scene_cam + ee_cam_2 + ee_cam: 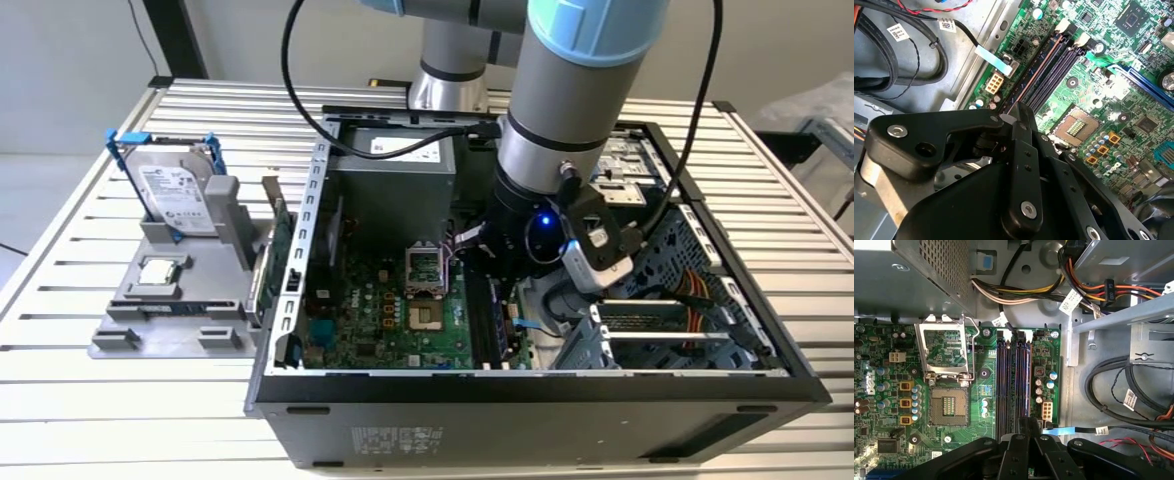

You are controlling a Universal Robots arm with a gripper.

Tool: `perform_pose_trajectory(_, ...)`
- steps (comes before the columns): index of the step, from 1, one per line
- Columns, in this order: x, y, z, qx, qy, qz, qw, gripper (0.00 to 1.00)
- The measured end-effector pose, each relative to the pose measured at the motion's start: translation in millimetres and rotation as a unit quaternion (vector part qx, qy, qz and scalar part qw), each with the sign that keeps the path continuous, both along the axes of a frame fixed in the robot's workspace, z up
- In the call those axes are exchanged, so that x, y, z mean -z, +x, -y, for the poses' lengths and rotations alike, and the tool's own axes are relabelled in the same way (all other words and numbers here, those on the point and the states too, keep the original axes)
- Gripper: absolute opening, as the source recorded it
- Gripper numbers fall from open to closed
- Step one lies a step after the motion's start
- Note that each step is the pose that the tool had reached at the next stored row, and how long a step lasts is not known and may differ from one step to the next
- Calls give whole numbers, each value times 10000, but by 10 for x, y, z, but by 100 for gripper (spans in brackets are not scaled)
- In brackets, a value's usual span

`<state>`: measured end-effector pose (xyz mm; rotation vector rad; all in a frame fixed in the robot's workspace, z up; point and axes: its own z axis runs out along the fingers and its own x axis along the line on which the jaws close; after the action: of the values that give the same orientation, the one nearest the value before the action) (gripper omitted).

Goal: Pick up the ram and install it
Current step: 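Press down the ram until it locks into place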

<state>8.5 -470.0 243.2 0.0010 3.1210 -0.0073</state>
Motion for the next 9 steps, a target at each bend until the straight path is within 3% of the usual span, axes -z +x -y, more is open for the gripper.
perform_pose_trajectory(5,0,0,0,-202,0,-1,9998,0)
perform_pose_trajectory(9,0,-1,0,-459,0,-1,9989,0)
